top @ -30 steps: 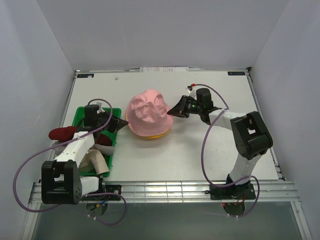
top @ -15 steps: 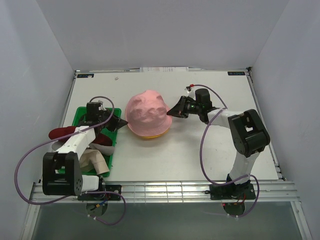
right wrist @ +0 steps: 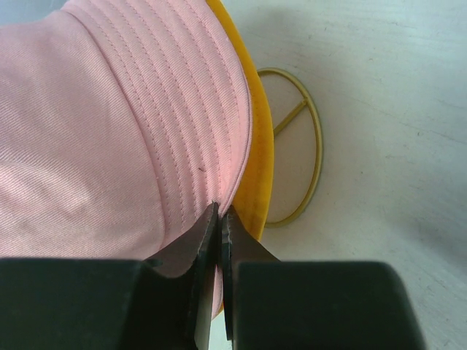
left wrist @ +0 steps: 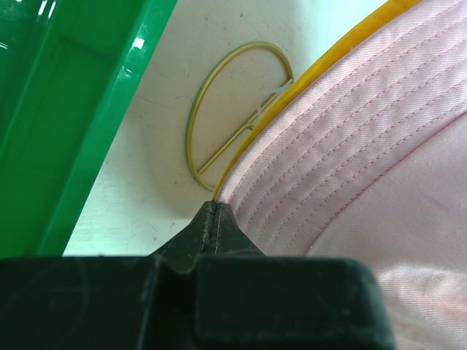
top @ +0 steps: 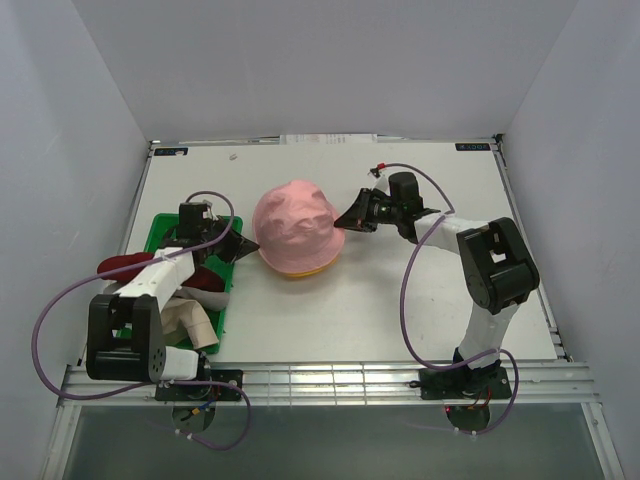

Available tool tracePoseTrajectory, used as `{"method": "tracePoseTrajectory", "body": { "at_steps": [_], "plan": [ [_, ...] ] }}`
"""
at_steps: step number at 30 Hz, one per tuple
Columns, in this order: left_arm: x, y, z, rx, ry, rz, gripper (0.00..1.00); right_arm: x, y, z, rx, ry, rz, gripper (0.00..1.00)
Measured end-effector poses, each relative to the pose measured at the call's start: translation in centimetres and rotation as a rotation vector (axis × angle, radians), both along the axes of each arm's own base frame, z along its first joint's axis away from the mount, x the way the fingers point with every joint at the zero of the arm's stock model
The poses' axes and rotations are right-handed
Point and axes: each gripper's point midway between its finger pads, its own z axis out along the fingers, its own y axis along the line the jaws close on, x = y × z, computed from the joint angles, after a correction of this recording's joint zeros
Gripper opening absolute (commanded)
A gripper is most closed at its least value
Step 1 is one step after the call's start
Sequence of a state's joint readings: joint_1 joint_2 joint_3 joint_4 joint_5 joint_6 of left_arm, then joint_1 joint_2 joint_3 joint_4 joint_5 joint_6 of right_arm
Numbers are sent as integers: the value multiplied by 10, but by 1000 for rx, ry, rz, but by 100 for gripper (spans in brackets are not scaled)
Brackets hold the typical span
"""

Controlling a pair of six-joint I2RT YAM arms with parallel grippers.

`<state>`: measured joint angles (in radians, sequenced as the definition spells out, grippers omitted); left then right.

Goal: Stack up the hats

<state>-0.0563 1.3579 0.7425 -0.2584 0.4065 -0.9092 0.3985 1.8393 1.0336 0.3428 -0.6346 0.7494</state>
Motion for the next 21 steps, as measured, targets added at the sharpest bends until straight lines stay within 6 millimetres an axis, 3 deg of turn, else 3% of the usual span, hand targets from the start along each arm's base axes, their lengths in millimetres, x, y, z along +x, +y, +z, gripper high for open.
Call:
{"method": "tracePoseTrajectory", "body": {
  "at_steps": [6,15,21],
  "plan": [
    [1,2,2,22,-4,-15,0,4,-2,1,-37,-28,10,10],
    [1,4,12,66,-9,-53,0,7,-5,-3,-82,-30,7,24],
    [3,8,19,101,-10,-69,16,11,-11,-5,-115,-18,-18,29]
  ]
}}
